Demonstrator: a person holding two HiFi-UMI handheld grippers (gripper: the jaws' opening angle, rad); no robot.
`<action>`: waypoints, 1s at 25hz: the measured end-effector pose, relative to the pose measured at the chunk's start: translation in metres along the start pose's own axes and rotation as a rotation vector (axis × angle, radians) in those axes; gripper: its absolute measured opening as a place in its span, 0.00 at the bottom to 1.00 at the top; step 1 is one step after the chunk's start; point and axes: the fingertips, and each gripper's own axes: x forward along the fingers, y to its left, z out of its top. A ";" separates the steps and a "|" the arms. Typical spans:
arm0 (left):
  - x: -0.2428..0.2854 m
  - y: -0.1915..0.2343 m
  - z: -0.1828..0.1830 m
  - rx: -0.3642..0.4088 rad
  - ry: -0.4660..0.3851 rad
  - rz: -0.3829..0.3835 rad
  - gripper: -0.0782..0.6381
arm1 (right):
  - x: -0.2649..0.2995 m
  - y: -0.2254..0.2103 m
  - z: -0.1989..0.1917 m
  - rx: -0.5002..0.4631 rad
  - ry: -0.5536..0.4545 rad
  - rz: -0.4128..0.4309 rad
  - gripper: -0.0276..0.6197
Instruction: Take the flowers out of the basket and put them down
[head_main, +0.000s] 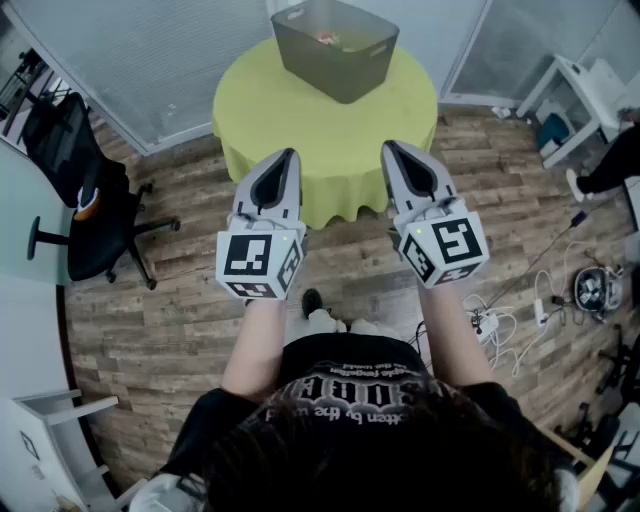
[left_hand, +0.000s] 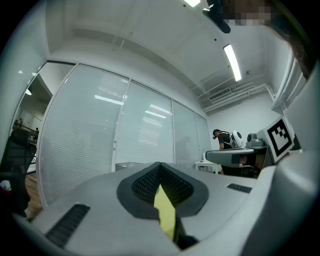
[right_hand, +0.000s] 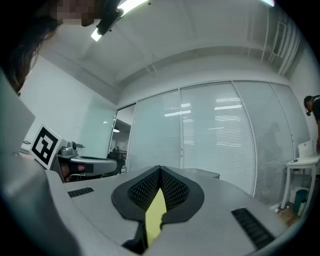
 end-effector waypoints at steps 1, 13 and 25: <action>-0.001 0.000 0.000 -0.002 0.000 -0.003 0.11 | 0.000 0.001 0.001 0.016 -0.007 0.010 0.09; 0.011 0.022 -0.001 0.003 -0.008 -0.006 0.11 | 0.028 0.019 0.000 0.090 -0.069 0.144 0.09; 0.052 0.092 -0.006 -0.021 -0.012 -0.024 0.11 | 0.108 0.001 -0.008 0.091 -0.073 0.090 0.09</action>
